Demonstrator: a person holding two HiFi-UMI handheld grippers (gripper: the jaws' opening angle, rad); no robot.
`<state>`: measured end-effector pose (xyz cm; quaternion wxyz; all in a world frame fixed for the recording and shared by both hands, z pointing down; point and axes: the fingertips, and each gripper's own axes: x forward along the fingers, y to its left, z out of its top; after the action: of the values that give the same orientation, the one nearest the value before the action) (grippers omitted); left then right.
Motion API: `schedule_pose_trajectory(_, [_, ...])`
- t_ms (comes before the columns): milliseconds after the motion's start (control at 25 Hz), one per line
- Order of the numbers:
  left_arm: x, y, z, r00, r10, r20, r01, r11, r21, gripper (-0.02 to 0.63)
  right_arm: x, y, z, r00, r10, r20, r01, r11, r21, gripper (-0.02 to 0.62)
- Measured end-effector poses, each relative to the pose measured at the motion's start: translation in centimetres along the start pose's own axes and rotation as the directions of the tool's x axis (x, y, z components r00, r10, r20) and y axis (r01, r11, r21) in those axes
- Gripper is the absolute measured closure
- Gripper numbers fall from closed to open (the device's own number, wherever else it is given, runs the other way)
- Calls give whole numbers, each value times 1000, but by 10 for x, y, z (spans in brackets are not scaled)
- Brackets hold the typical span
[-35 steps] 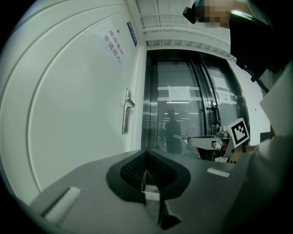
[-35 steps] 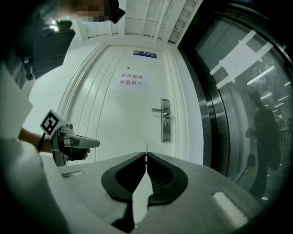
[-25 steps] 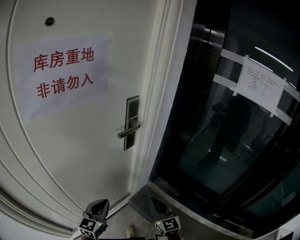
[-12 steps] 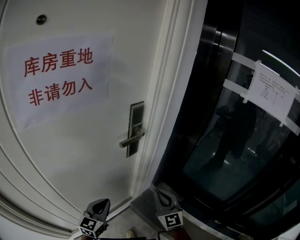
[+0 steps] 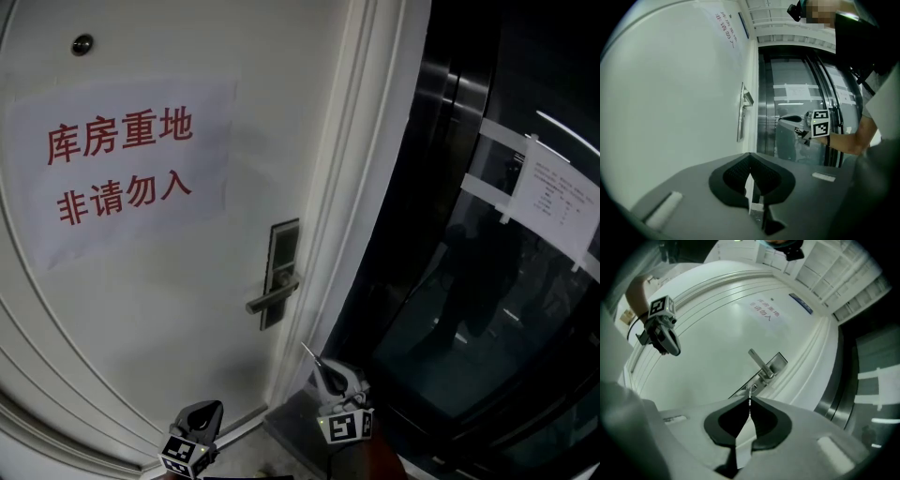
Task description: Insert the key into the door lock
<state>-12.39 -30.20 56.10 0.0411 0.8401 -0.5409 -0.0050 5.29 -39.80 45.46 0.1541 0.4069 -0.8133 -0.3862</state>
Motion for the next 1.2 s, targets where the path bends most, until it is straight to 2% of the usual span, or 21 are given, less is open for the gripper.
schedule_pose_trajectory(280, [9,9,3,1000,27,14,-27,1000,-1,604,45,-10,9,1000,19,19,-14,973,-230,584])
schedule_pose_trajectory(520, [15,17,4,999,46,22,-46,999,1,604,77,-10,4,1000,26,6,-22,925,-378,584])
schedule_pose_trajectory(840, [21,20,3,999,49,17,-49,999,1,604,104,-18,-1,1000,18,-7,-19,889,-457,584])
schedule_pose_trajectory(1200, [22,25,1,998,64,15,-64,998,-9,604,121,-17,-8,999,25,-26,-35,878,-478,584])
